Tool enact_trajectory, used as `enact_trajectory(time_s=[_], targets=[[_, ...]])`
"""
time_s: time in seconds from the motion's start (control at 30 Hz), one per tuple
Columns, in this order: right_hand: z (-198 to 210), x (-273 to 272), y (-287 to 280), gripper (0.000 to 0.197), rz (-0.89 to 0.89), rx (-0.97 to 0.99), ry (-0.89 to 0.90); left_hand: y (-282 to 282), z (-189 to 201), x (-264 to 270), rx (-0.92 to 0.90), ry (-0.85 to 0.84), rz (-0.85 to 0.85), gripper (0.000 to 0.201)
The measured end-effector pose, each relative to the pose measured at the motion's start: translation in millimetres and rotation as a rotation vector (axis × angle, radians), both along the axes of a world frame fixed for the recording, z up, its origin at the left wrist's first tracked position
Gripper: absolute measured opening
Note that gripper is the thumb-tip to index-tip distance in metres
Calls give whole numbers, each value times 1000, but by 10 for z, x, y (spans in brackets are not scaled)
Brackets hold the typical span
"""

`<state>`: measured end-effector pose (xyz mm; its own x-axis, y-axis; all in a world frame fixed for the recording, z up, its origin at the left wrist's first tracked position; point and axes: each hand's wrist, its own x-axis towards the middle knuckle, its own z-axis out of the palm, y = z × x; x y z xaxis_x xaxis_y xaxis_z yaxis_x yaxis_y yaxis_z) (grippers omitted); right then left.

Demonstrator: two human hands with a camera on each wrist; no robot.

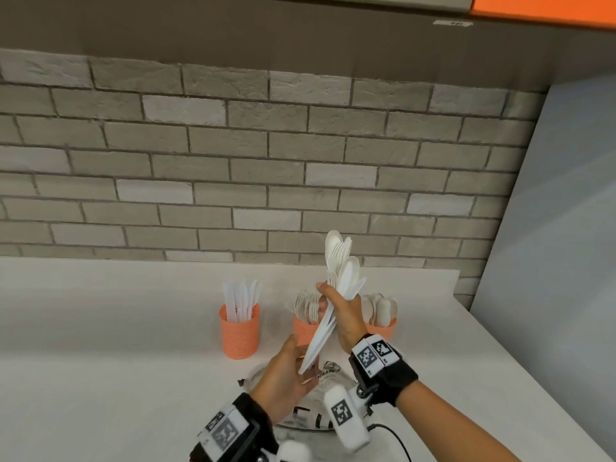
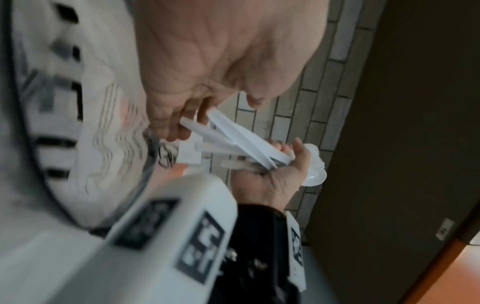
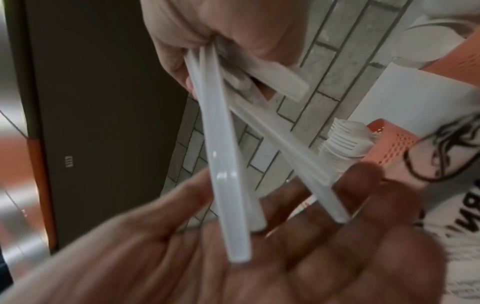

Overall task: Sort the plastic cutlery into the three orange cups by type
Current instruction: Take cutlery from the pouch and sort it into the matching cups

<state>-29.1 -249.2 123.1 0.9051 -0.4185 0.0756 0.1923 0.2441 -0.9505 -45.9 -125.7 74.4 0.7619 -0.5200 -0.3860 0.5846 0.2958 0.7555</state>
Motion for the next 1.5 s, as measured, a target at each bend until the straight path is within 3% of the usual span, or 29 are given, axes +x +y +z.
enact_trajectory(time_s=[0.2,0.47,0.7,0.8,0.87,1.03,1.2,1.33,1.5], targets=[[59,-20,118,10,-123,-15,-87,-230,14,74,-156,152,7,17],[25,-27,198,18,-205,-185,-101,-323,135,91,-112,145,-63,23],[8,-7,165,7,-245,-137,-135,-307,285,168,-289,214,-32,25],[-24,-75,197,19,-196,-141,-133,-331,352,227,-322,216,1,29],[-61,-79,193,26,-179,-142,-136,-345,379,212,-320,222,13,33],[-186,-26,189,22,-175,-268,-40,-345,339,213,-221,249,2,29],[-236,-25,155,16,33,-314,62,-351,245,291,-54,234,-16,34],[-209,36,113,49,221,-238,105,-304,193,366,27,215,-106,46],[-210,36,44,49,371,-155,95,-216,163,405,56,222,-228,56]])
